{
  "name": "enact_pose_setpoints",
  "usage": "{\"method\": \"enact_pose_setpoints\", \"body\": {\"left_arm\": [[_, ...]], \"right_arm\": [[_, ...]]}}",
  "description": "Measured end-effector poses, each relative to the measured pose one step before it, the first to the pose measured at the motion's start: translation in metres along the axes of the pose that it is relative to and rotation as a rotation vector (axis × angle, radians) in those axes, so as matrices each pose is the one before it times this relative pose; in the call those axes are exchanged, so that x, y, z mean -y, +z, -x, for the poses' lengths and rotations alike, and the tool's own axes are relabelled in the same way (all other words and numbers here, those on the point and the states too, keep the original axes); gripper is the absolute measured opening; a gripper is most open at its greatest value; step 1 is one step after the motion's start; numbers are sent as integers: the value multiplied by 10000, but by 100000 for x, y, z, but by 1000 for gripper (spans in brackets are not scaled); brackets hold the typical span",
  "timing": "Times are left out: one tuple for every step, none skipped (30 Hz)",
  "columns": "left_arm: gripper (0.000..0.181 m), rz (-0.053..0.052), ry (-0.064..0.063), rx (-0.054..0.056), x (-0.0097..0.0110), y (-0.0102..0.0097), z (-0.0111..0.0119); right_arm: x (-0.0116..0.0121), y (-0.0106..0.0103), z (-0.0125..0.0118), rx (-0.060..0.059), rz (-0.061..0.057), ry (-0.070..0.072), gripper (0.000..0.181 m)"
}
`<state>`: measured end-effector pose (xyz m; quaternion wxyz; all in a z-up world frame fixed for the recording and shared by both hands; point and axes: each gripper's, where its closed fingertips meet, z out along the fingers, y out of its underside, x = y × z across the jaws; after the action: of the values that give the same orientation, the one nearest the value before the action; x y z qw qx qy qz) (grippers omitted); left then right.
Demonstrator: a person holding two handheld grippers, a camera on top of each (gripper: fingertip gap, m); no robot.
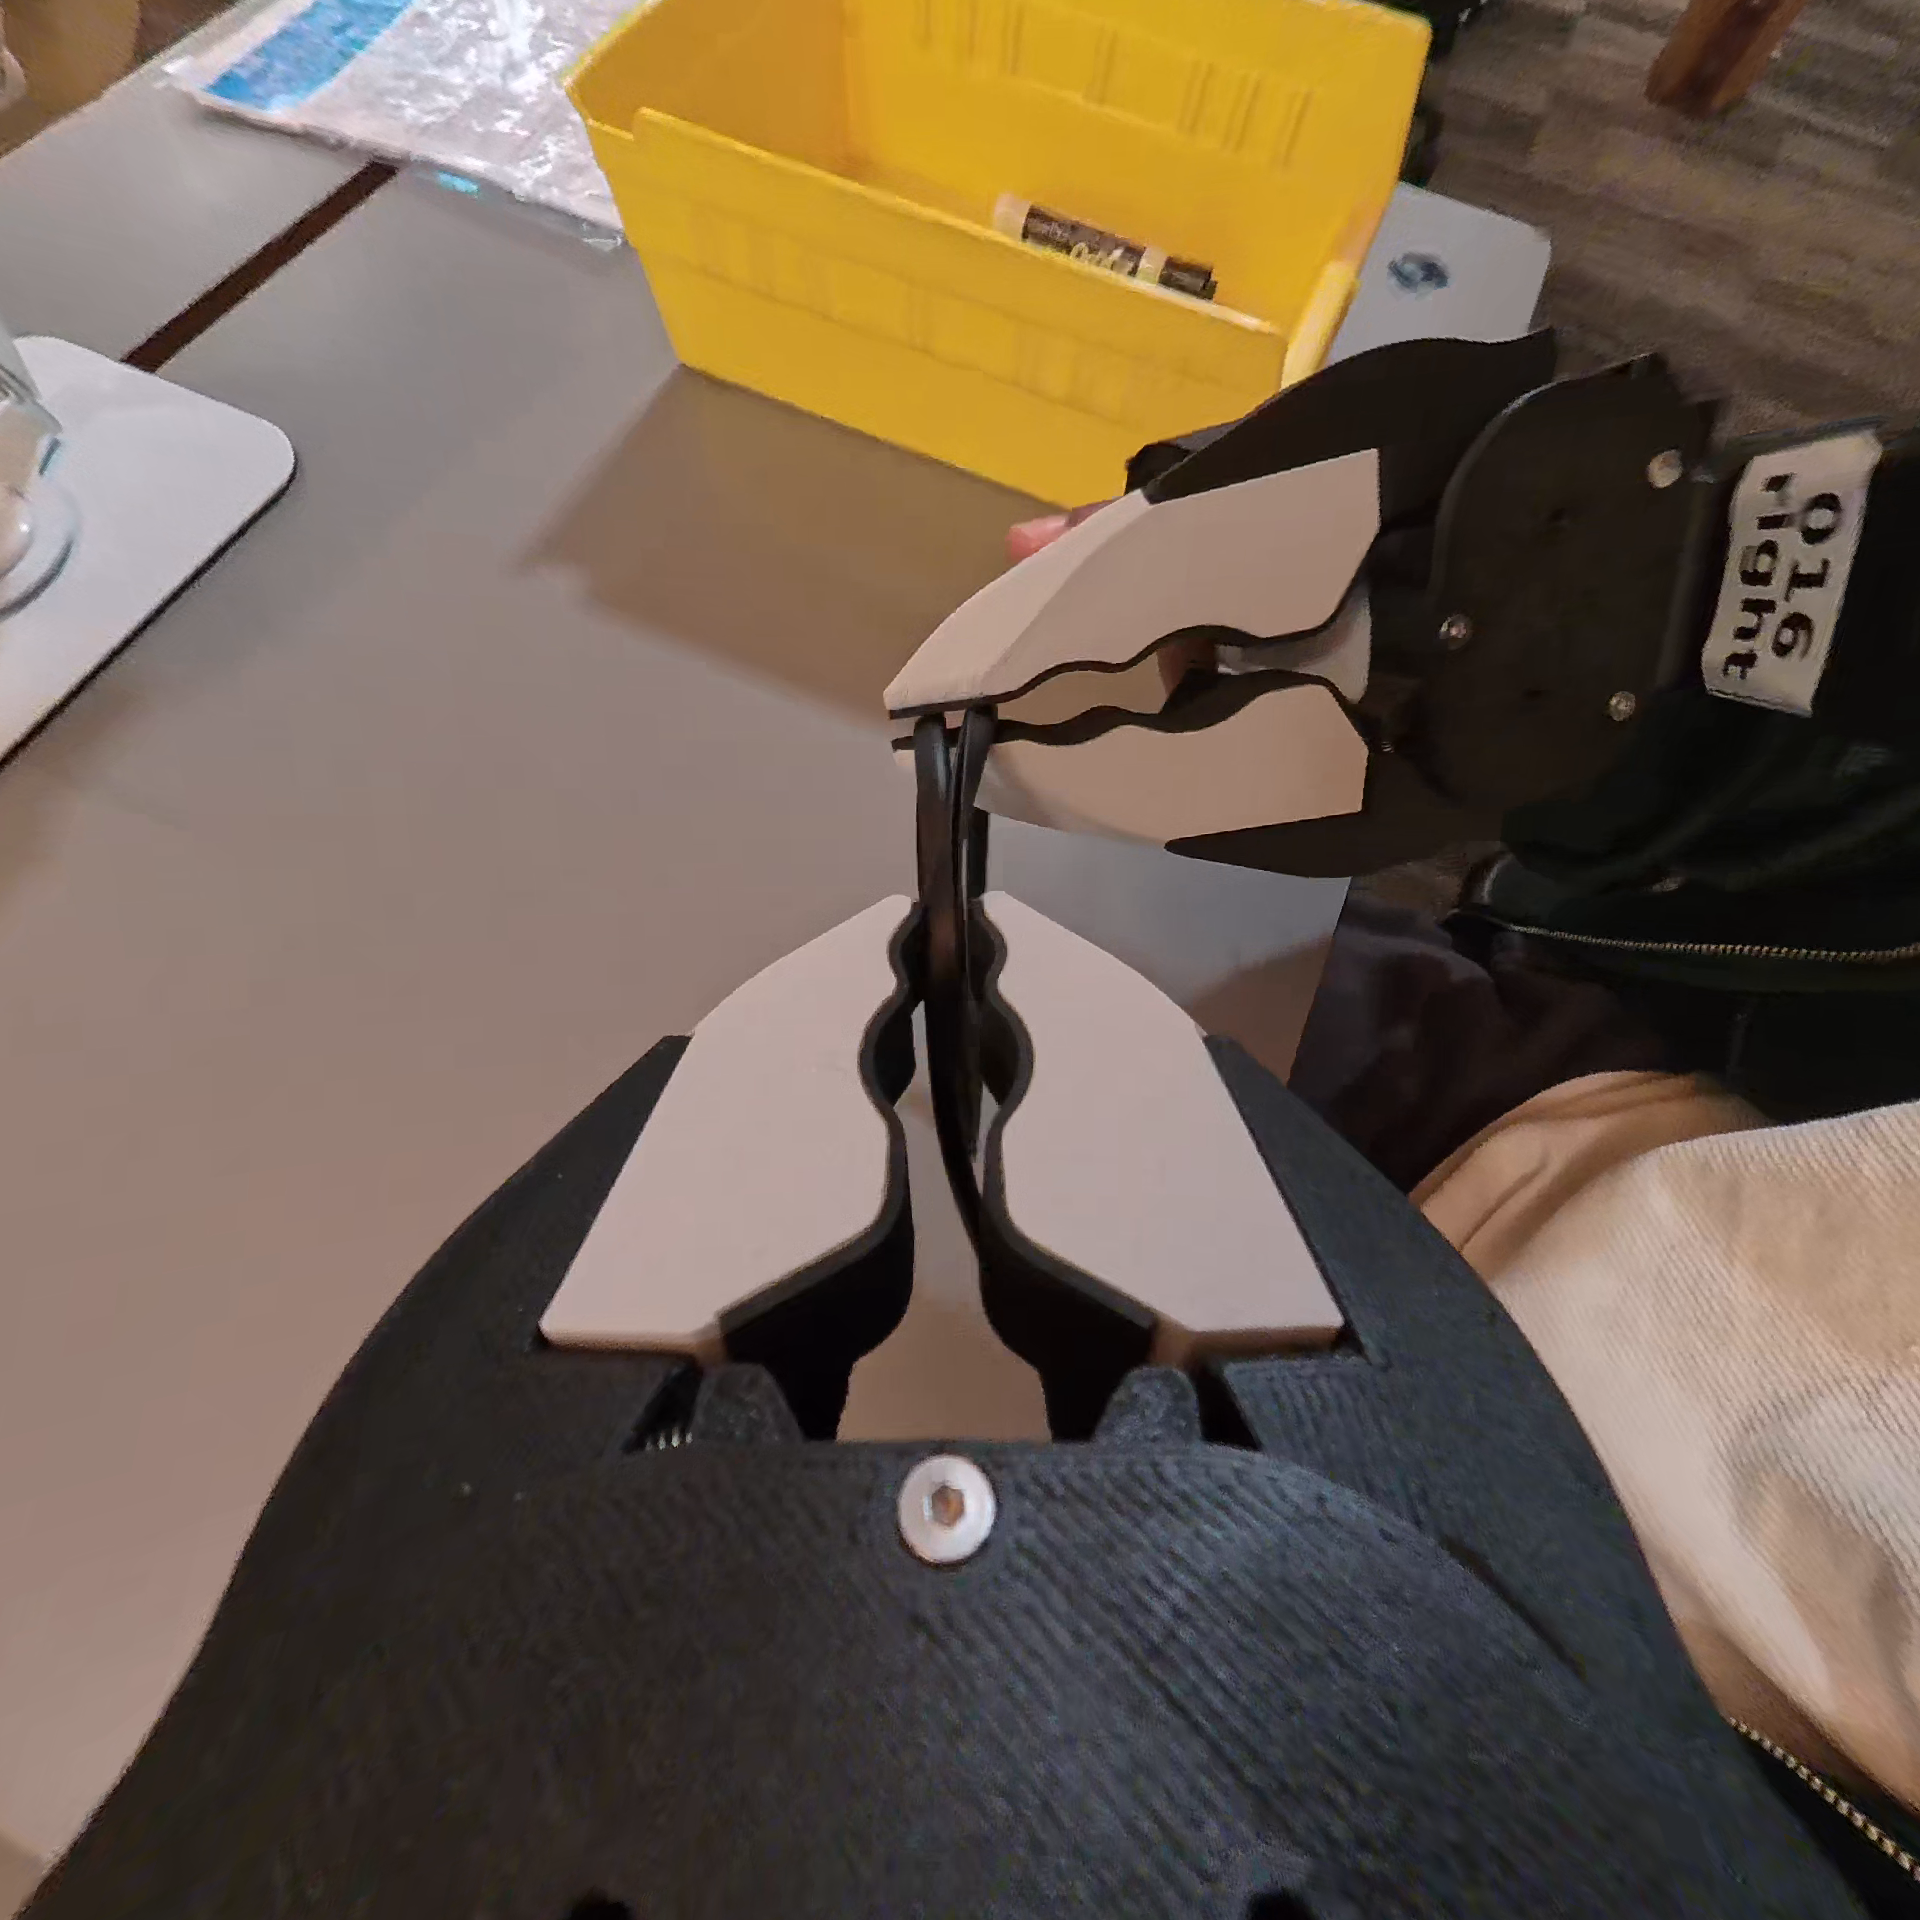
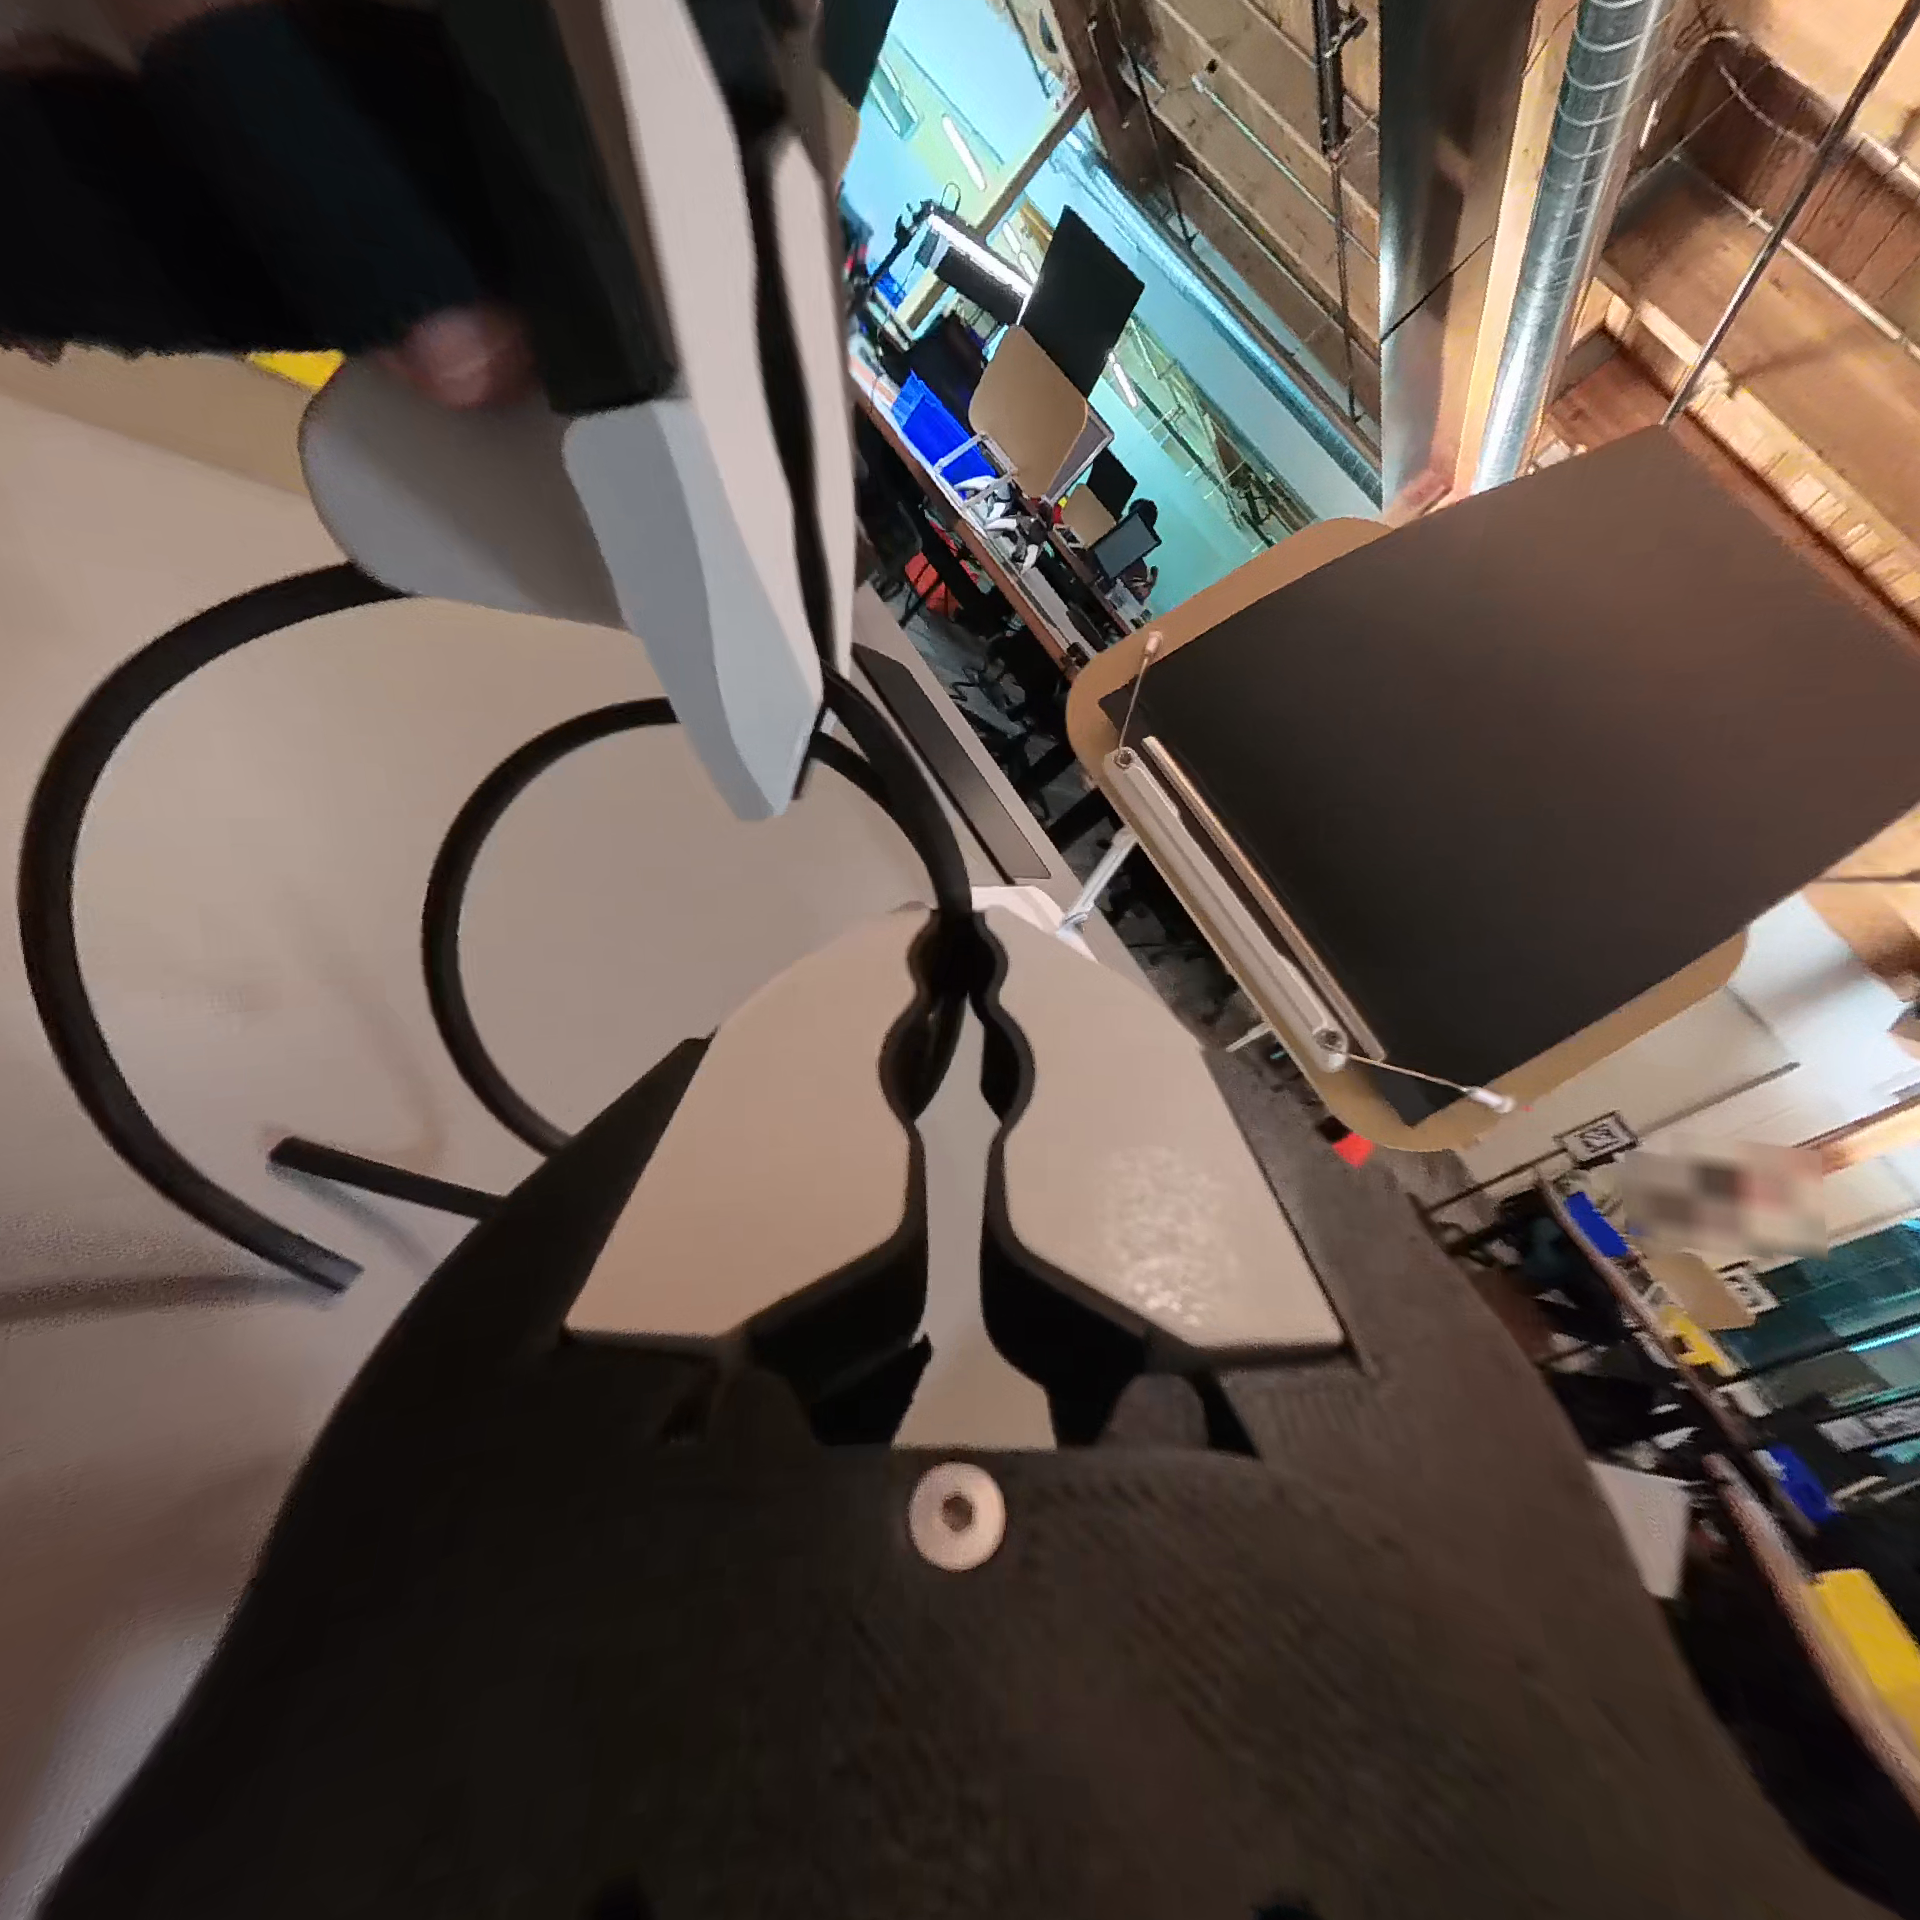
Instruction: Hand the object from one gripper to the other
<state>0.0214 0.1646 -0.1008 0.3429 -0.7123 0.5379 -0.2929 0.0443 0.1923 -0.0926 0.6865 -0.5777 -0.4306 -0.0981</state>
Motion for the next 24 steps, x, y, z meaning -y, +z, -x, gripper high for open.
{"method": "enact_pose_setpoints", "body": {"left_arm": [[28,-273,8,-80,402,-172,-95],[38,-302,-56,-32,454,-169,-4],[49,-236,-74,-6,394,-215,76],[60,-237,-62,-1,378,-259,124],[70,-290,-69,47,431,-296,232],[76,-308,-112,57,436,-317,314],[79,-323,-133,-16,450,-321,257],[80,-283,-191,-51,356,-310,237],[80,-230,-223,-88,300,-263,210],[79,-218,-214,-113,259,-214,145],[77,-182,-198,-106,185,-156,154],[76,-128,-178,-82,85,-93,176],[75,-88,-138,-88,-1,-7,153],[73,-38,-100,-103,-108,64,123],[71,14,-84,-102,-224,124,144],[65,13,-42,-136,-255,142,98],[55,-25,19,-172,-253,156,52],[45,-49,32,-201,-270,198,13],[40,-38,-10,-226,-326,255,0],[39,-34,-39,-263,-379,320,-47],[37,-30,-63,-339,-437,352,-128],[36,25,-105,-413,-524,382,-237],[34,0,-75,-417,-486,390,-264],[31,-37,-7,-279,-463,391,-103]], "right_arm": [[105,-76,-338,3,-131,432,4],[-12,-69,-393,42,-101,544,4],[-181,-44,-521,14,-55,636,4],[-289,-48,-566,51,-65,707,4],[-442,-29,-658,56,-33,784,4],[-584,-7,-789,23,47,899,4],[-486,-40,-795,77,-19,1015,4],[-363,-107,-854,51,-52,1062,4],[-224,-167,-887,-14,-69,952,4],[-71,-183,-727,-4,-70,720,4],[-34,-152,-576,-34,-27,456,4],[14,-105,-382,-19,-25,216,4],[79,-66,-167,38,-62,114,4],[74,-28,-63,57,-73,155,4],[31,2,9,97,-62,257,4],[-20,-1,-31,78,-50,300,4],[-94,-7,-128,12,-19,281,4],[-81,-5,-117,35,-12,210,4],[-55,-8,-89,31,-1,135,4],[14,-25,-64,33,-27,108,4],[72,-21,2,55,-52,107,4],[26,-22,-19,26,-26,116,4],[-35,9,-16,39,-5,137,4],[-57,9,22,70,-6,163,4]]}}
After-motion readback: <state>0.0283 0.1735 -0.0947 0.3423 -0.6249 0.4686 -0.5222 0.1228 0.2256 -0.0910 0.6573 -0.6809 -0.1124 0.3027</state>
